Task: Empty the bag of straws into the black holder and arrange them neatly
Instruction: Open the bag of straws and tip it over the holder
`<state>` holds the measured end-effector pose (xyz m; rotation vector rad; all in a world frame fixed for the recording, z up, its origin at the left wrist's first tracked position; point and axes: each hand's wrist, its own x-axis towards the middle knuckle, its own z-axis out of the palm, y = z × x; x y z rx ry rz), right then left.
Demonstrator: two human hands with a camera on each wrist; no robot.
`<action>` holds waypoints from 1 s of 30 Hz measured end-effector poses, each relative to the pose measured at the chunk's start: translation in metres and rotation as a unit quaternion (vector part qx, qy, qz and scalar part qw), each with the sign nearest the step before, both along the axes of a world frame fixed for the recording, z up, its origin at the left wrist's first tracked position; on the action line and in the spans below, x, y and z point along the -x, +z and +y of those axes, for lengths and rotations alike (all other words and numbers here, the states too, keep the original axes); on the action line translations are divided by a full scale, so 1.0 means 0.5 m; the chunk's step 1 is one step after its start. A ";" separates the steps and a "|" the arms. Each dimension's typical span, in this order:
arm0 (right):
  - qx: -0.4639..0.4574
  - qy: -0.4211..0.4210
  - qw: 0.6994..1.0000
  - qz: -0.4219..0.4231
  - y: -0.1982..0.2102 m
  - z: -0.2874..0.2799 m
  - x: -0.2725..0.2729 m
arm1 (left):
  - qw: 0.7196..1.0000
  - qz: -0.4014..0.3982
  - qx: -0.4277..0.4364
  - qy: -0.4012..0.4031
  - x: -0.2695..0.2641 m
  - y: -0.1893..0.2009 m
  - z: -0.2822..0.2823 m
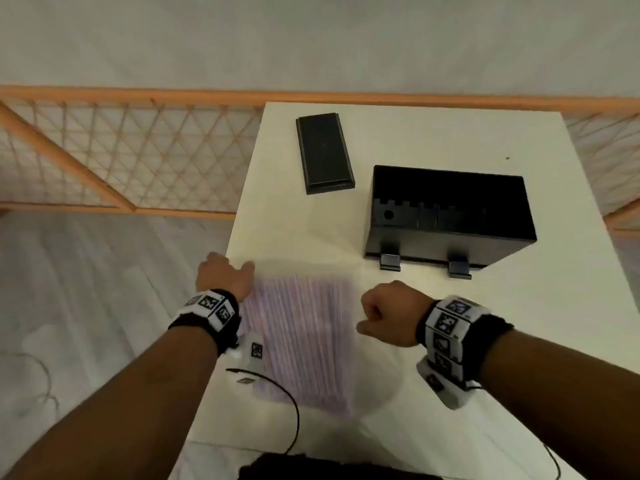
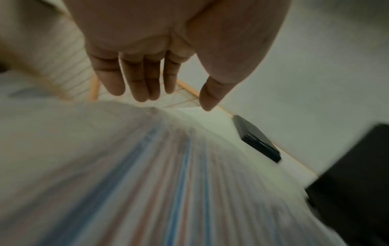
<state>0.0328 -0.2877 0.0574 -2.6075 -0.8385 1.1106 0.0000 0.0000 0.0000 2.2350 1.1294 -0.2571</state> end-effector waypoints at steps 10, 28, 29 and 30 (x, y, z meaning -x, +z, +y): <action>-0.066 -0.072 0.995 -0.034 -0.091 0.313 -0.098 | 0.991 -0.008 0.117 0.067 -0.058 -0.062 0.075; -0.061 -0.005 0.997 0.056 -0.108 0.291 -0.106 | 0.942 -0.092 -0.018 -0.323 -0.036 -0.019 -0.002; -0.070 -0.017 0.996 0.061 -0.106 0.286 -0.101 | 0.914 -0.054 -0.022 -0.402 -0.037 -0.017 -0.018; -0.076 -0.027 0.994 0.069 -0.103 0.279 -0.096 | 0.896 -0.026 -0.021 -0.443 -0.039 -0.017 -0.030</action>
